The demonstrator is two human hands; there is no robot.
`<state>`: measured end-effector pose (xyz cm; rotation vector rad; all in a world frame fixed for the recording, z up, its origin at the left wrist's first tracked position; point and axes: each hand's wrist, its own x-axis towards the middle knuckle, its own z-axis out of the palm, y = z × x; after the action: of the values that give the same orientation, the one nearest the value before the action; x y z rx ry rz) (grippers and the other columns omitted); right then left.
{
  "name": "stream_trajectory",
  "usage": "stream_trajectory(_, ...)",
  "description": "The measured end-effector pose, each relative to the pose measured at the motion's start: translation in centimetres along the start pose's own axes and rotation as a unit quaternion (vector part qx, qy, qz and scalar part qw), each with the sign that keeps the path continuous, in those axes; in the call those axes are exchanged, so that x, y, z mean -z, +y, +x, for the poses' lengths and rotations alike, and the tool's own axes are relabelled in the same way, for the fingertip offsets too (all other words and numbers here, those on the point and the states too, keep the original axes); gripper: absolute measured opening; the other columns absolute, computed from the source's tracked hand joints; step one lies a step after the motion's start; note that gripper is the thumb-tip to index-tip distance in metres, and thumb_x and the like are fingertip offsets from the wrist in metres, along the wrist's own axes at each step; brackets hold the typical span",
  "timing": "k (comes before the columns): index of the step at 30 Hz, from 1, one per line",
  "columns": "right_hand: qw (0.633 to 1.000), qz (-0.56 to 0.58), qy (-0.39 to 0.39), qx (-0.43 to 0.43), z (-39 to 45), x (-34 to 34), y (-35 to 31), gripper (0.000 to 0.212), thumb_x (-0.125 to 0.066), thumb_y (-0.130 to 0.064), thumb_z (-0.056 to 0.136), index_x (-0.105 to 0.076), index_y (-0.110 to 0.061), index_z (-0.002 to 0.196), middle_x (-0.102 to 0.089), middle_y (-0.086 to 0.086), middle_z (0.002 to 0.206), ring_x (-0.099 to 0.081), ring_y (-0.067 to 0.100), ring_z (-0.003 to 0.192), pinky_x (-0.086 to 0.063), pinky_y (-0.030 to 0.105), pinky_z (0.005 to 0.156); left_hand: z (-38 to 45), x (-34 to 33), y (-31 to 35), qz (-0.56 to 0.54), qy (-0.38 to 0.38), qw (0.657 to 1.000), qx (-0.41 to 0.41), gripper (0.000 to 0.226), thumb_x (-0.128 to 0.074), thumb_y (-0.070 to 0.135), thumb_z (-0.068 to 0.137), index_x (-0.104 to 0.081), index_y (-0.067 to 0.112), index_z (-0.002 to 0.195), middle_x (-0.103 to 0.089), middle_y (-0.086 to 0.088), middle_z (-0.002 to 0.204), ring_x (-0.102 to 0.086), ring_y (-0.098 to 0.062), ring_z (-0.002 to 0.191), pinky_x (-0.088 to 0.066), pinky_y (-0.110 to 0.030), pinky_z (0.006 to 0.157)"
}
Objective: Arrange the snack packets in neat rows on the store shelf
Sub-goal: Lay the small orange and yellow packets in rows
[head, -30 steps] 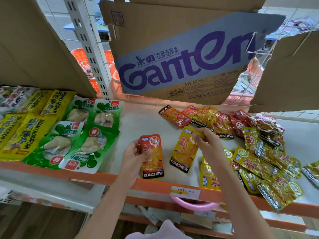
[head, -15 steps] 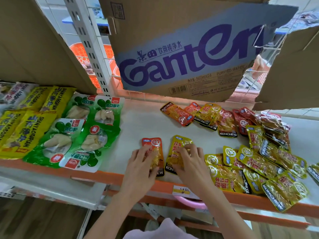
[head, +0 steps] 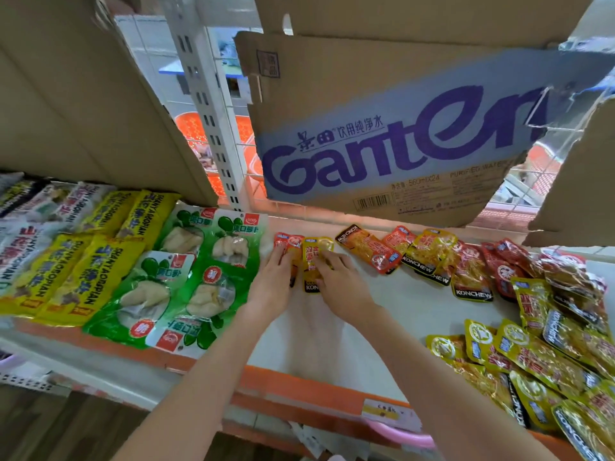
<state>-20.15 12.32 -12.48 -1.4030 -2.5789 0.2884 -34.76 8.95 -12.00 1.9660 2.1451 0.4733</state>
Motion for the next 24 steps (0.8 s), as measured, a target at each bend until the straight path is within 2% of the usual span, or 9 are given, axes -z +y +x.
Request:
stream_trajectory(3,1.000,0.000,-0.023,-0.021,2.1,0.0,0.0,0.046,-0.041,-0.023,0.097,-0.032,-0.015,0.142,-0.022,0.003,0.153,-0.019,0.026,0.138,-0.023,0.037,0.113,1.7,0.6,-0.6,0.013,-0.013,1.000,-0.005,0.051,-0.049,0.007,0.091,-0.033,0.004,0.139,-0.016,-0.012,0.155,-0.017,-0.028,0.143,-0.021,-0.033,0.113)
stream_trajectory(7,0.999,0.009,-0.036,-0.037,3.6,0.1,-0.2,0.045,-0.041,-0.024,0.097,-0.034,-0.013,0.140,-0.024,0.006,0.150,-0.018,0.029,0.137,-0.023,0.040,0.112,2.8,0.5,-2.0,0.005,-0.022,1.000,-0.013,0.057,-0.050,-0.008,0.083,-0.035,0.002,0.137,-0.015,-0.012,0.155,-0.014,-0.028,0.143,-0.022,-0.030,0.113)
stream_trajectory(14,0.998,0.028,-0.018,-0.057,3.7,0.4,-0.4,0.043,-0.044,-0.029,0.096,-0.040,-0.015,0.136,-0.029,0.005,0.145,-0.023,0.025,0.133,-0.026,0.038,0.107,3.2,0.5,-2.0,-0.003,-0.011,1.000,-0.018,0.055,-0.052,-0.003,0.085,-0.034,-0.001,0.137,-0.014,-0.016,0.154,-0.010,-0.029,0.144,-0.021,-0.031,0.114)
stream_trajectory(17,0.997,0.032,0.008,-0.073,3.0,1.7,0.8,0.042,-0.045,-0.029,0.096,-0.042,-0.015,0.135,-0.032,0.006,0.144,-0.025,0.025,0.133,-0.029,0.039,0.106,3.2,0.6,-1.2,-0.026,0.018,0.999,-0.015,0.038,-0.053,0.005,0.087,-0.049,-0.003,0.124,-0.035,-0.020,0.145,-0.026,-0.037,0.137,-0.029,-0.045,0.110)
stream_trajectory(19,0.995,0.025,0.038,-0.085,2.4,2.7,2.2,0.038,-0.046,-0.025,0.095,-0.048,-0.012,0.131,-0.040,0.009,0.138,-0.031,0.027,0.129,-0.032,0.038,0.103,3.3,0.1,0.0,-0.030,0.066,0.997,-0.037,0.033,-0.047,0.014,0.087,-0.058,-0.003,0.113,-0.053,-0.022,0.125,-0.045,-0.042,0.119,-0.039,-0.051,0.100)
stream_trajectory(21,0.991,0.027,0.082,-0.103,1.6,3.5,4.0,0.033,-0.051,-0.019,0.091,-0.056,-0.007,0.121,-0.050,0.015,0.126,-0.040,0.032,0.119,-0.035,0.039,0.098,3.2,-0.5,2.0,-0.044,0.075,0.995,-0.049,0.034,-0.048,0.018,0.081,-0.062,-0.001,0.106,-0.059,-0.022,0.110,-0.053,-0.043,0.100,-0.046,-0.048,0.088)
stream_trajectory(23,0.984,0.031,0.112,-0.133,0.8,4.2,6.1,0.029,-0.054,-0.014,0.087,-0.060,-0.002,0.113,-0.055,0.018,0.117,-0.045,0.037,0.115,-0.037,0.041,0.093,3.1,-1.2,4.3,-0.058,0.071,0.993,-0.075,0.030,-0.048,0.017,0.077,-0.064,0.003,0.099,-0.059,-0.020,0.102,-0.056,-0.041,0.093,-0.049,-0.047,0.080)
stream_trajectory(24,0.983,0.024,0.108,-0.149,0.3,4.5,7.0,0.030,-0.053,-0.015,0.088,-0.059,-0.003,0.115,-0.054,0.018,0.119,-0.043,0.036,0.118,-0.036,0.041,0.095,3.1,-1.6,5.4,-0.061,0.062,0.992,-0.092,0.029,-0.048,0.017,0.077,-0.064,0.005,0.098,-0.059,-0.019,0.101,-0.056,-0.040,0.093,-0.049,-0.047,0.080)
